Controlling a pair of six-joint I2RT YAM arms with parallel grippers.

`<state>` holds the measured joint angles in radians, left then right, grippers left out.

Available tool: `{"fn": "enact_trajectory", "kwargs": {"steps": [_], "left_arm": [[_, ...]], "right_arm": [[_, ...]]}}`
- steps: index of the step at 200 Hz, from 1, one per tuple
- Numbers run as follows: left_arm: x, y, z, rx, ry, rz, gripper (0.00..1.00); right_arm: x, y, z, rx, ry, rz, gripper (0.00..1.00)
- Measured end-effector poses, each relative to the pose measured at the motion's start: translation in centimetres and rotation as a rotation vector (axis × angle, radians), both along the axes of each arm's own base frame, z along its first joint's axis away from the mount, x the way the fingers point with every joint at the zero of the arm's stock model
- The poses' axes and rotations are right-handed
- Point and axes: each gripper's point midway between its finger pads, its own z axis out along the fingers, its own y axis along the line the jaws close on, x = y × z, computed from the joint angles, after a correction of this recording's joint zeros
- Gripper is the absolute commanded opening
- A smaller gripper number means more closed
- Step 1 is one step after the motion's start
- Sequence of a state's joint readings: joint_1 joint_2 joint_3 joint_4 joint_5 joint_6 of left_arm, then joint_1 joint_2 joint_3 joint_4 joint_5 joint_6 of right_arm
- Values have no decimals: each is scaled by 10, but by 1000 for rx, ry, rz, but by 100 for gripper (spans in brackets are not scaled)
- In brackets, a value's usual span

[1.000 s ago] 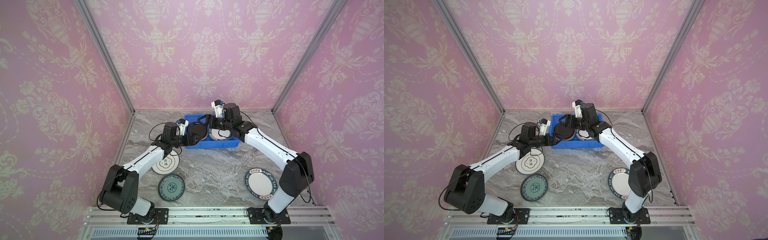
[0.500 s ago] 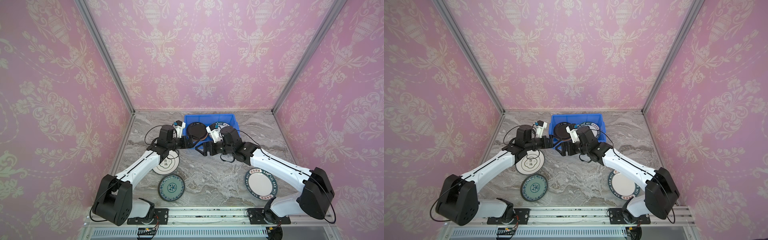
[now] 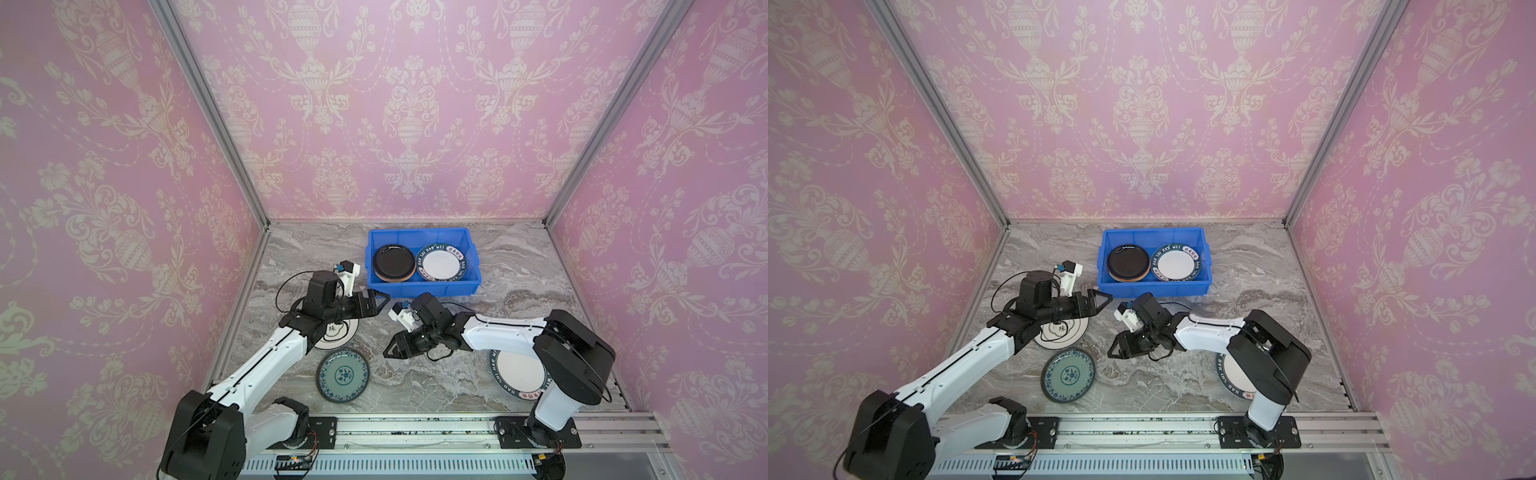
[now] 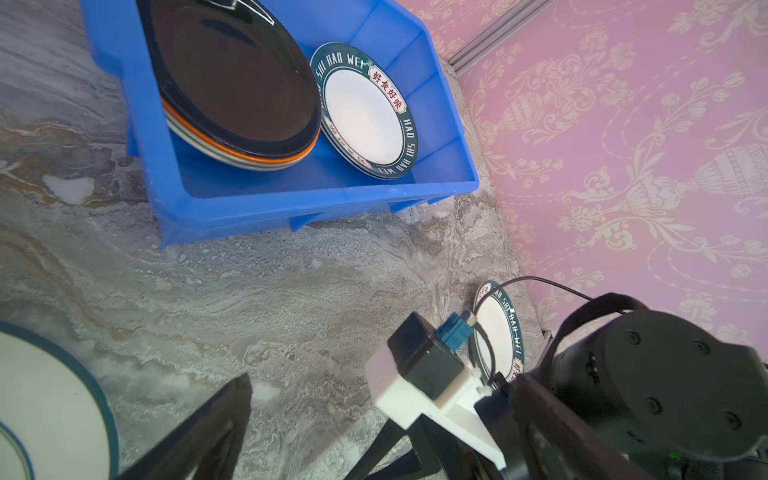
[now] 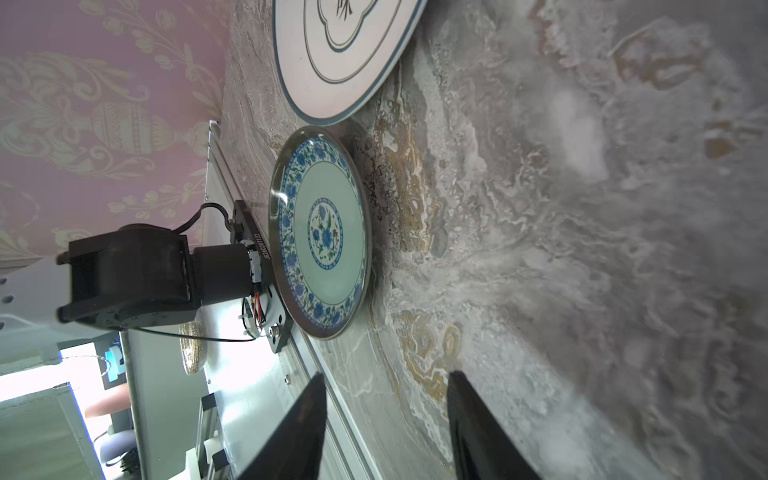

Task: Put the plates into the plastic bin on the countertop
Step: 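Lower the right gripper to the blue-and-white floral plate and close it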

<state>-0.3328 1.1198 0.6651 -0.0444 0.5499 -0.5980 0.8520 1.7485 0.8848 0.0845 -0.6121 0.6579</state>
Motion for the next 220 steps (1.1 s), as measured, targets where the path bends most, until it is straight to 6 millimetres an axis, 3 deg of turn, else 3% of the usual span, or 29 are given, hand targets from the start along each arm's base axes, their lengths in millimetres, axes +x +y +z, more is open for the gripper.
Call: {"fn": "enact_trajectory", "kwargs": {"steps": [39, 67, 133, 164, 220], "left_arm": [[5, 27, 4, -53, -2, 106, 99], [8, 40, 2, -81, 12, 154, 99], [6, 44, -6, -103, 33, 163, 99], [7, 50, 0, -112, 14, 177, 99], [7, 53, 1, -117, 12, 181, 99]], "right_arm": [[-12, 18, -30, 18, 122, 21, 35], [-10, 31, -28, 52, 154, 33, 35], [-10, 56, -31, 75, 197, 78, 27], [-12, 65, -35, 76, 227, 99, 22], [-14, 65, -41, 48, 250, 104, 7]]}}
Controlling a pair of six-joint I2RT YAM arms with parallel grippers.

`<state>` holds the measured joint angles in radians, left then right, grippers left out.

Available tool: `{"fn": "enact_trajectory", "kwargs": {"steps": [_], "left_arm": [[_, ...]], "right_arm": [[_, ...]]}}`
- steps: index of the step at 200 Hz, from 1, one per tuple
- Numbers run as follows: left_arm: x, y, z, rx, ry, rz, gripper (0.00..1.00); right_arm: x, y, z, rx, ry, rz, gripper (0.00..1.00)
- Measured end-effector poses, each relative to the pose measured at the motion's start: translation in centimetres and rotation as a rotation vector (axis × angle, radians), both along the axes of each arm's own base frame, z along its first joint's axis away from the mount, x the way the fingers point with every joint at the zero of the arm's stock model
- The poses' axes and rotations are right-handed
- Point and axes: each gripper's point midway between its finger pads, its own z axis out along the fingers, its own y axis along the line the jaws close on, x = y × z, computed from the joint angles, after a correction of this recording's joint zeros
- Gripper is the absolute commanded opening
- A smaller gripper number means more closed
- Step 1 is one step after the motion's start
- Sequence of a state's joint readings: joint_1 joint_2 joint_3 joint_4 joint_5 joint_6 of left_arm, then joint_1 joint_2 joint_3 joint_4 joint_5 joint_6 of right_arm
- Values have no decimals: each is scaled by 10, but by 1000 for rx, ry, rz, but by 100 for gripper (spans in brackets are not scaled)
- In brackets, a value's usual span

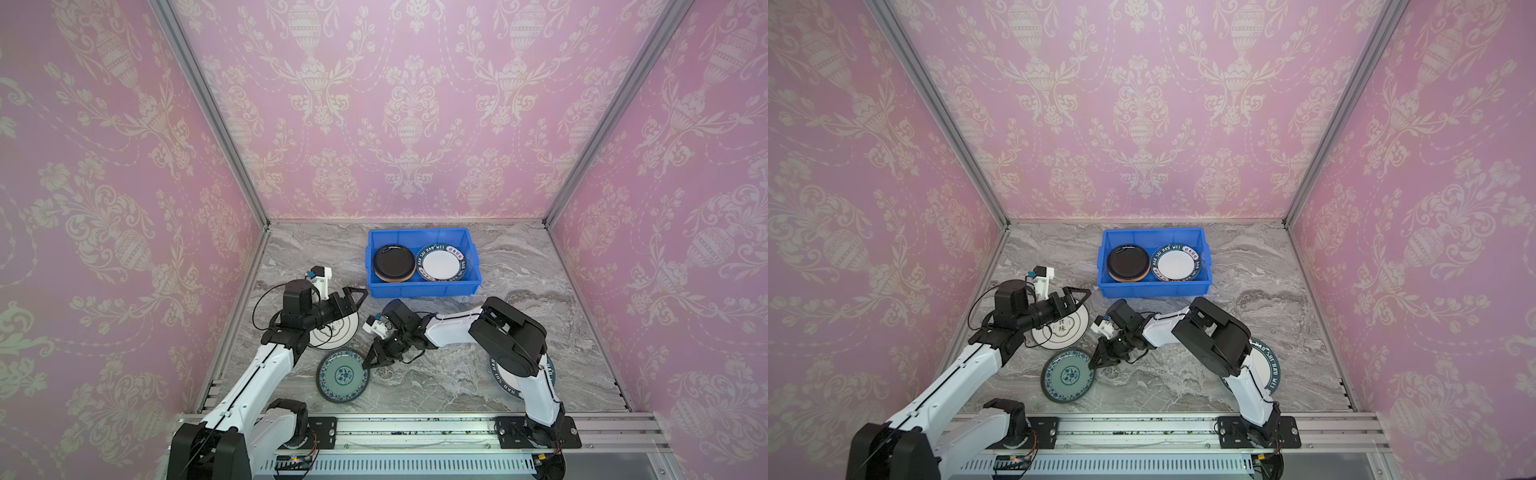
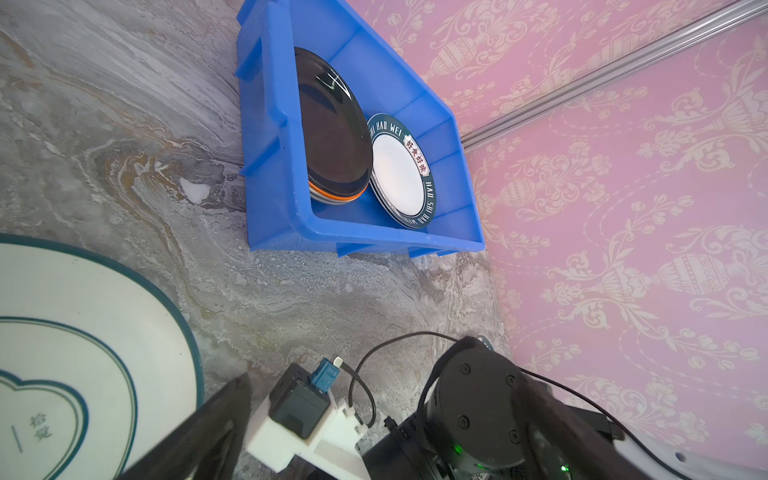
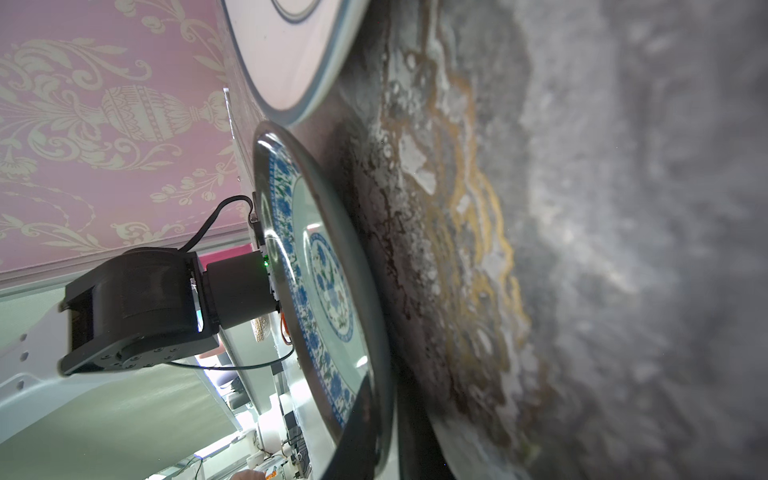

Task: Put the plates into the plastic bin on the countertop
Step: 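Lower the right gripper to the blue-and-white floral plate and close it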

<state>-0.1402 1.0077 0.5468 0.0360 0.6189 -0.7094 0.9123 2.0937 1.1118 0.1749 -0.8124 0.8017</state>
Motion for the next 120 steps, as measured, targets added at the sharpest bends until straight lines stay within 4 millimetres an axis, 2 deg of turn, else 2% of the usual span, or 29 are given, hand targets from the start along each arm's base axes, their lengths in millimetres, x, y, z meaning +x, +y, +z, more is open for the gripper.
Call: {"fn": "enact_trajectory", "kwargs": {"steps": [14, 41, 61, 93, 120], "left_arm": [[0, 0, 0, 0, 0, 0, 99], [0, 0, 0, 0, 1, 1, 99], [-1, 1, -3, 7, 18, -1, 99], [7, 0, 4, 42, 31, -13, 98], [22, -2, 18, 79, 9, -24, 96]], "right_arm": [[0, 0, 0, 1, -8, 6, 0], [0, -4, 1, -16, -23, 3, 0], [-6, -15, 1, -40, -23, 2, 0], [-14, -52, 11, -96, 2, -36, 0], [2, -88, 45, -124, -24, -126, 0]]}}
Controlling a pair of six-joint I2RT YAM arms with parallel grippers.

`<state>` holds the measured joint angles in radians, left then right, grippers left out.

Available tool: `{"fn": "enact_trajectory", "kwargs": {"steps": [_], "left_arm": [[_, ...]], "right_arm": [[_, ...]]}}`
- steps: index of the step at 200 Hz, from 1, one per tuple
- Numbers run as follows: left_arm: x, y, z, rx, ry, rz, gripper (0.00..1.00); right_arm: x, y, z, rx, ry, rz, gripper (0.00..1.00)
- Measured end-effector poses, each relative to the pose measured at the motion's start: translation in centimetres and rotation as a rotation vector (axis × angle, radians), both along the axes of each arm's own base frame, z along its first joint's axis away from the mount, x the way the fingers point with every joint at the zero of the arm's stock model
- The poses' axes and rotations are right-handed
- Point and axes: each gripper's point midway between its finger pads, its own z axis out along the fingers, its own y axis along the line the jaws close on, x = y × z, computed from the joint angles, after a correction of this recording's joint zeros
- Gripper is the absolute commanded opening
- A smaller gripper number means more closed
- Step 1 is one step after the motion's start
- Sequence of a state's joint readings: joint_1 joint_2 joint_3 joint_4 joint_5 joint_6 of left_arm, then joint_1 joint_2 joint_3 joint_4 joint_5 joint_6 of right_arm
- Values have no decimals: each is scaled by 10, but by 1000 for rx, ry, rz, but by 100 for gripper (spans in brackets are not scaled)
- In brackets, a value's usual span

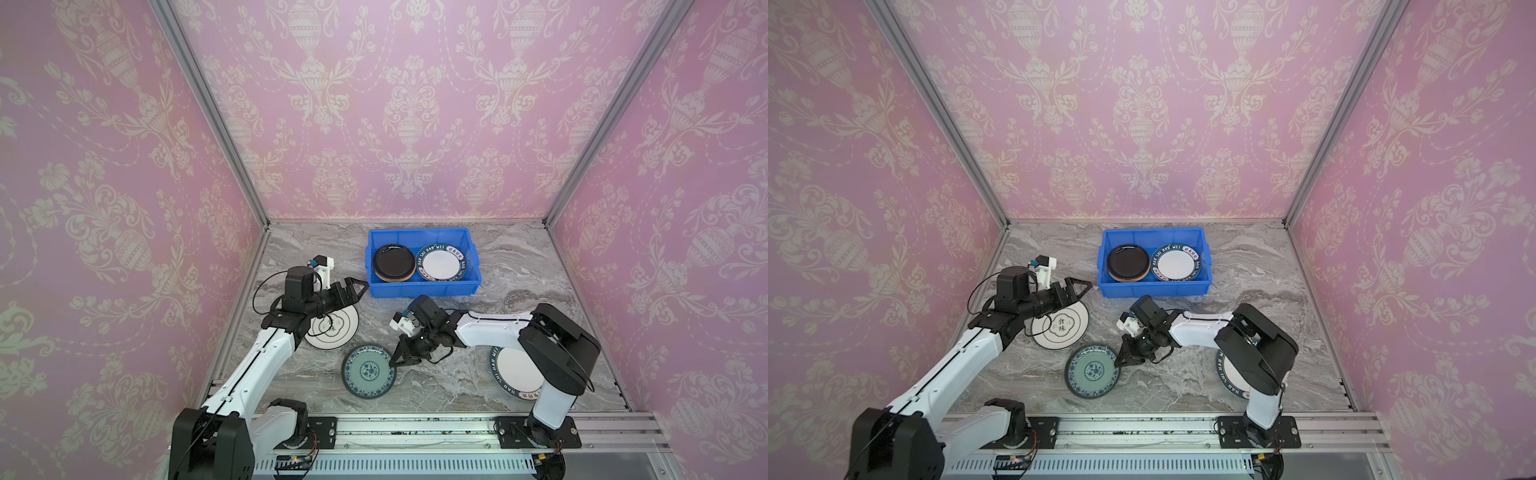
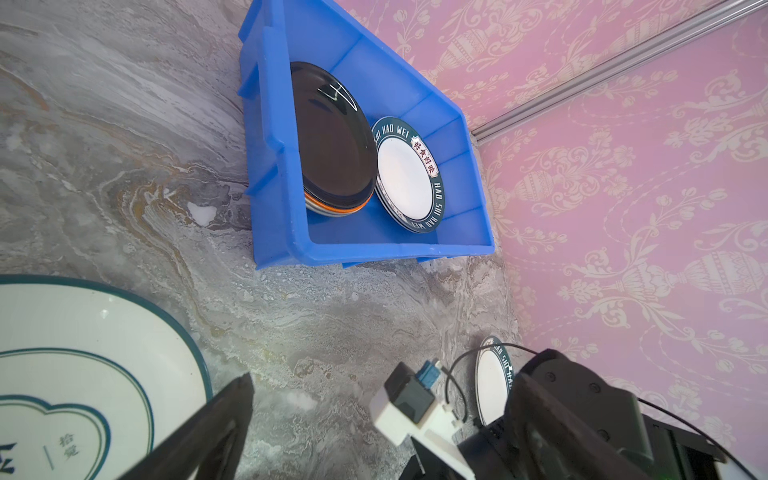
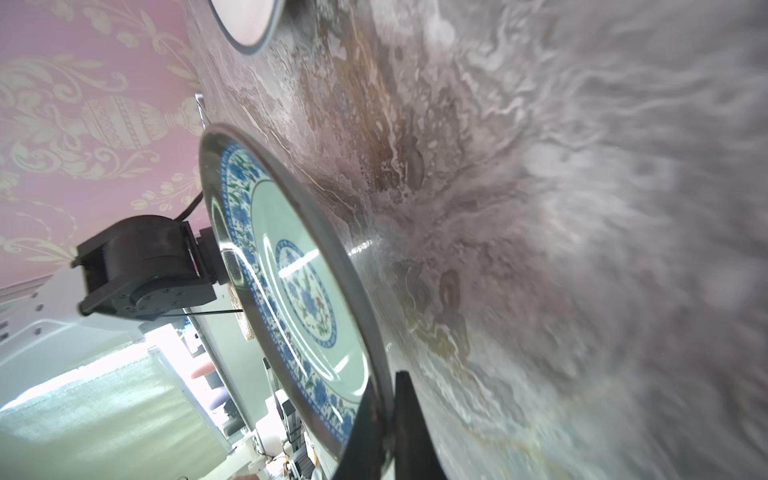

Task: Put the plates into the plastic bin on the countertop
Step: 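Lift the floral plate upright with the right gripper and carry it over the bin, then lower the floral plate into the bin onto the black plate with the right gripper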

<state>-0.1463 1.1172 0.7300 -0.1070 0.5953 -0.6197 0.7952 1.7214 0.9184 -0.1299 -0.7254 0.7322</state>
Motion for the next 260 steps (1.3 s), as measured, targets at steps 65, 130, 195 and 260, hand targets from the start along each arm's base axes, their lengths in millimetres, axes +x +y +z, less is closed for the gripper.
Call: {"fn": "enact_trajectory", "kwargs": {"steps": [65, 130, 195, 260], "left_arm": [[19, -44, 11, 86, -35, -125, 90], [36, -44, 17, 123, -62, -116, 89], [45, -48, 7, 121, -49, -124, 91], [51, -52, 0, 113, -48, -134, 91]], "right_arm": [[77, -91, 100, -99, -211, -266, 0], [202, -152, 162, -152, -385, -499, 0], [297, -122, 77, -189, -263, -495, 0], [343, -101, 51, -170, -238, -507, 0]]}}
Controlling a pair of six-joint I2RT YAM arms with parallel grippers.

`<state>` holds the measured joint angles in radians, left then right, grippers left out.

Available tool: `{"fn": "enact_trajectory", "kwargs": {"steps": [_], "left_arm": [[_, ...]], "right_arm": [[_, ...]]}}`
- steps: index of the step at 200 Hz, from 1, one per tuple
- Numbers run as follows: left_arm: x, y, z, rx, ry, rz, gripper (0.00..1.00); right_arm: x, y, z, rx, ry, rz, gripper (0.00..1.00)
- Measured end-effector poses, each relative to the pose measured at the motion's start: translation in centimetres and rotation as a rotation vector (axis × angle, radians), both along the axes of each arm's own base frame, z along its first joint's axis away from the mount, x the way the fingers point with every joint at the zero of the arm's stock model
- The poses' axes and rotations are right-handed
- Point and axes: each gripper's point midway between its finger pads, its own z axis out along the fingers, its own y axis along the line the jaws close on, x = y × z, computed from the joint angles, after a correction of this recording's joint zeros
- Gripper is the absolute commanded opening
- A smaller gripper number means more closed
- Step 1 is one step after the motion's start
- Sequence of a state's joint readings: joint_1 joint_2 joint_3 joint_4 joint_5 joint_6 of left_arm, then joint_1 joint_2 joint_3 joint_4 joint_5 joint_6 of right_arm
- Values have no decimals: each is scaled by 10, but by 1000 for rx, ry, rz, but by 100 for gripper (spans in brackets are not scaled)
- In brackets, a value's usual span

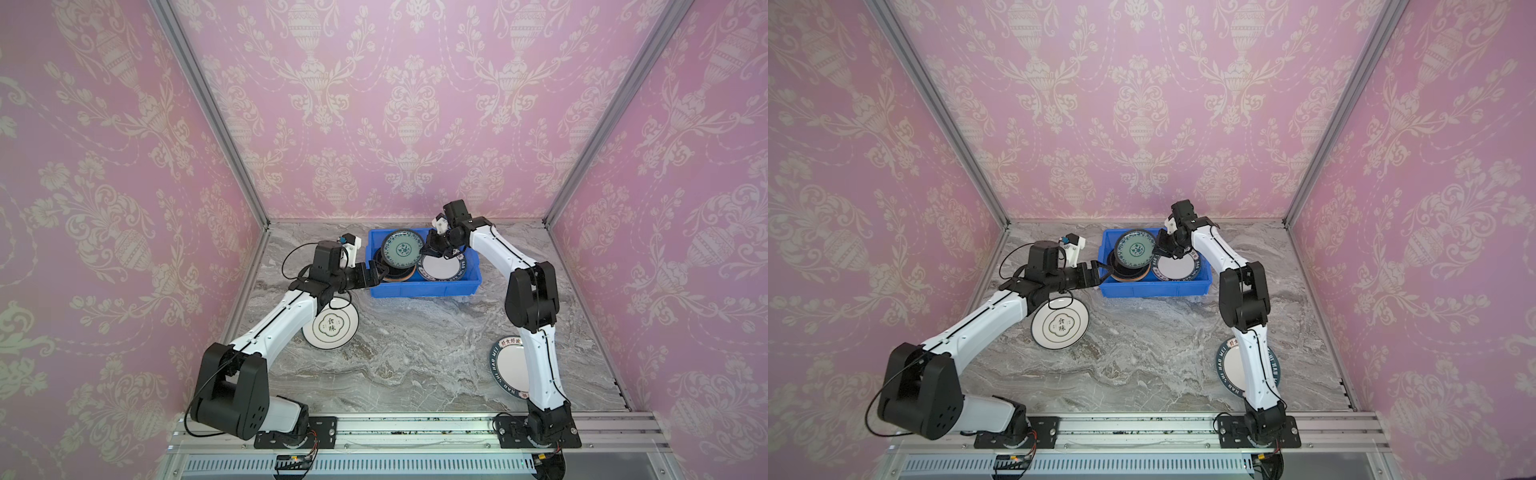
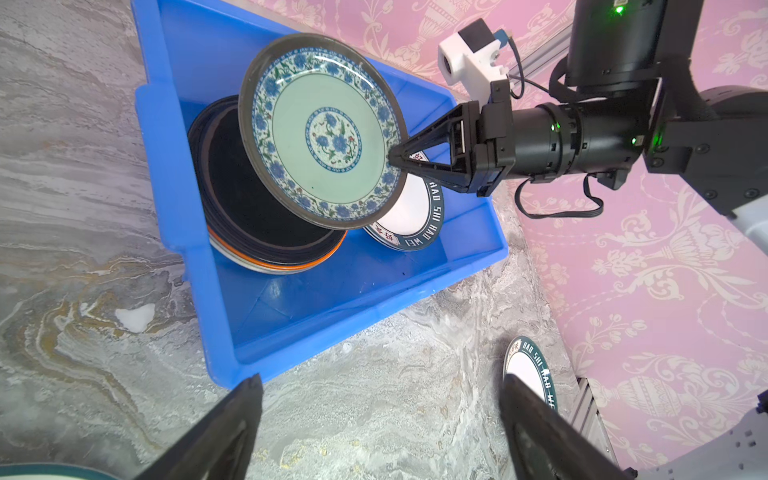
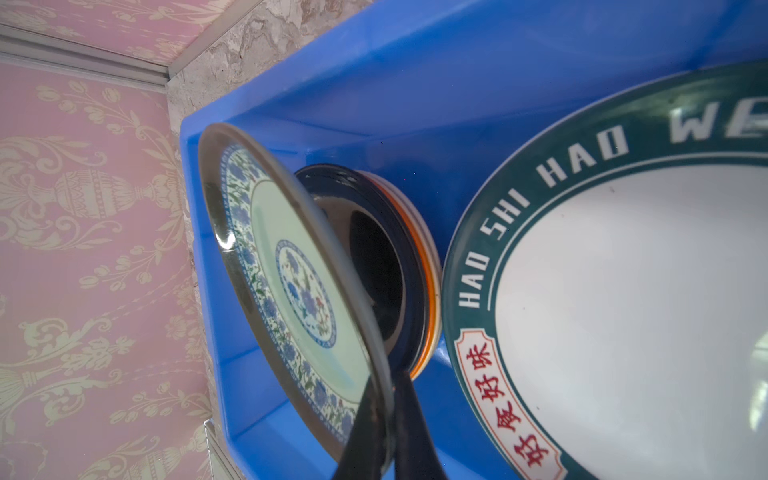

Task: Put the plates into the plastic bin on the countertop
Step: 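Lower the floral plate into the bin onto the black plate with the right gripper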

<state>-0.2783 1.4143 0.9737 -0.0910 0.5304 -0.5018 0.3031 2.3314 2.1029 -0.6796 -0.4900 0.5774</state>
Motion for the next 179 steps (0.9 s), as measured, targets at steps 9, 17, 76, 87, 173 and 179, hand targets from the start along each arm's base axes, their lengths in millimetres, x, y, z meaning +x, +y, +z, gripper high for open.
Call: {"fn": "enact_trajectory", "kwargs": {"steps": [9, 17, 76, 87, 173, 179], "left_arm": [[0, -1, 0, -2, 0, -3, 91], [0, -1, 0, -4, -2, -5, 91], [2, -1, 2, -7, -11, -4, 92], [2, -1, 2, -7, -13, -4, 92], [3, -1, 1, -11, -12, -6, 92], [3, 0, 1, -11, -11, -5, 92]], "right_arm": [[3, 4, -3, 0, 2, 4, 0], [4, 6, -7, -2, 8, 8, 0], [-10, 19, -33, -39, 84, 31, 19], [-10, 20, -33, -45, 79, 38, 27], [-10, 4, -38, -150, 65, 13, 32], [-10, 3, -37, -155, 63, 11, 32]]}}
